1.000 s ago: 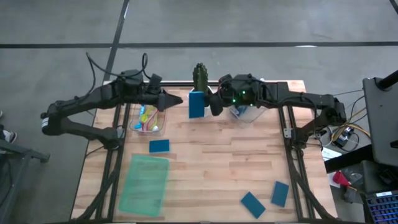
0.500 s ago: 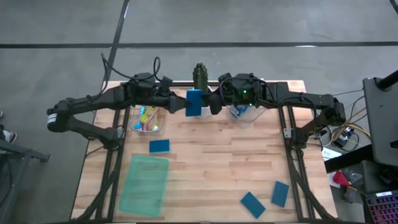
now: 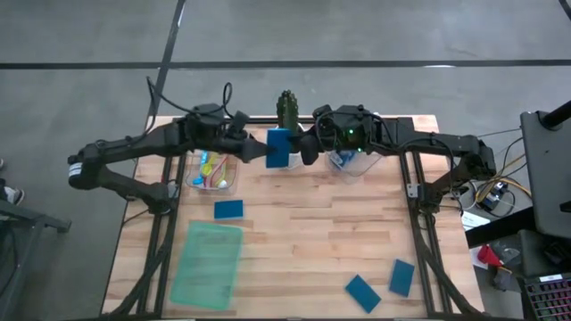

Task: Pick & Place Kitchen Sink Supplies
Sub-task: Put the sponge into the green bin

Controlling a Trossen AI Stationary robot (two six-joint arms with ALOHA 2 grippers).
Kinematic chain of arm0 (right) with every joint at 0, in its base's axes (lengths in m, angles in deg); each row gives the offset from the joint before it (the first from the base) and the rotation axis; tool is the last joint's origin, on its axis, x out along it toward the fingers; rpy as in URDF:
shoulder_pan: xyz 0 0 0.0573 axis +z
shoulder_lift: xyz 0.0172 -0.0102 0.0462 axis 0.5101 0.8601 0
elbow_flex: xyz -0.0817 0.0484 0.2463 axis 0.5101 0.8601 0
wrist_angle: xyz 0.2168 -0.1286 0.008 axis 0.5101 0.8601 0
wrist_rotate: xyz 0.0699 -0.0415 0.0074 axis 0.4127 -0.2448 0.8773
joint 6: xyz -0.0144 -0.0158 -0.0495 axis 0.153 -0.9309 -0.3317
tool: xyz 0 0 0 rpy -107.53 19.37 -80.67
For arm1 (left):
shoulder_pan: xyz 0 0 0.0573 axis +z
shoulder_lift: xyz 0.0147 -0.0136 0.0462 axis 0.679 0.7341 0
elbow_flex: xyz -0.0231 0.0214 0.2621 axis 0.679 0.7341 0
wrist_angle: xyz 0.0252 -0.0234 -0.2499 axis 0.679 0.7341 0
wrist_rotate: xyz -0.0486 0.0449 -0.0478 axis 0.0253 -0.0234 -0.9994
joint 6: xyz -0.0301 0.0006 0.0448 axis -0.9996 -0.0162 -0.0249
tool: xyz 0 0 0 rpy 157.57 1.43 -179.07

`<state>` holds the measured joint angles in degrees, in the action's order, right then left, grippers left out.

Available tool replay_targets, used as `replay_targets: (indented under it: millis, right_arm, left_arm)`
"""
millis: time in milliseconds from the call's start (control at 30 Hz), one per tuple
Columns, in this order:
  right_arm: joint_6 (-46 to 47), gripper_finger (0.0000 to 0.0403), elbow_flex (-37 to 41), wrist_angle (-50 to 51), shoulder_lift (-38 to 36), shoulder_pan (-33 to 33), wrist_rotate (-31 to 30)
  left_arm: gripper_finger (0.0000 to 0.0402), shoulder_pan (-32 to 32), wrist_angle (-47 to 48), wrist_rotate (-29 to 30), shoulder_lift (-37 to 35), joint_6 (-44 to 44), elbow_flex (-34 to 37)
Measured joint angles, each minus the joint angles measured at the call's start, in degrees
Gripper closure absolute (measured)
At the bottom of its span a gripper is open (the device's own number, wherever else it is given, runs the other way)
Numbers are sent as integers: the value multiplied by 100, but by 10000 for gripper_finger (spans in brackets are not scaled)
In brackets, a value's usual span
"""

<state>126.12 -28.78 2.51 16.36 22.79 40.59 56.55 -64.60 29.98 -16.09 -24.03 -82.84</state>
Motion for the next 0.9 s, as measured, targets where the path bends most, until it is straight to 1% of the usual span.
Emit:
replay_targets:
  millis: [67, 133, 200, 300, 400, 500, 567, 667, 767, 900]
  right_arm:
    - [-29, 394, 0, -32, 2, 13, 103]
    - [-151, 394, 2, -160, 4, 18, 338]
    - [-282, 394, 2, -352, 4, 15, 587]
    - [-313, 394, 5, -427, 6, 13, 738]
    - [-431, 395, 9, -465, -23, -12, 774]
    - [-558, 395, 4, -480, -52, -21, 968]
    - [-620, 395, 5, -448, -48, -7, 1165]
    - [-733, 395, 7, -449, -33, 9, 1218]
    - [-779, 394, 7, -465, -33, -17, 1130]
    - [-798, 394, 7, -469, -33, -5, 976]
  left_arm:
    - [380, 4, 4, -524, -60, 4, 0]
    - [393, 2, 11, -876, -164, -5, 0]
    - [392, 0, 1, -965, -256, -78, 0]
    - [385, 2, 260, -1060, -372, -235, 0]
    - [385, -17, 744, -1600, -591, -160, -3]
    - [391, -12, 1430, -1839, -766, -62, -9]
    - [394, -1, 1919, -2060, -851, -154, -6]
    - [395, -44, 2649, -2361, -993, -428, -4]
    - [391, -230, 3490, -2404, -1067, -634, -4]
    - [390, -645, 4467, -2346, -1107, -990, -2]
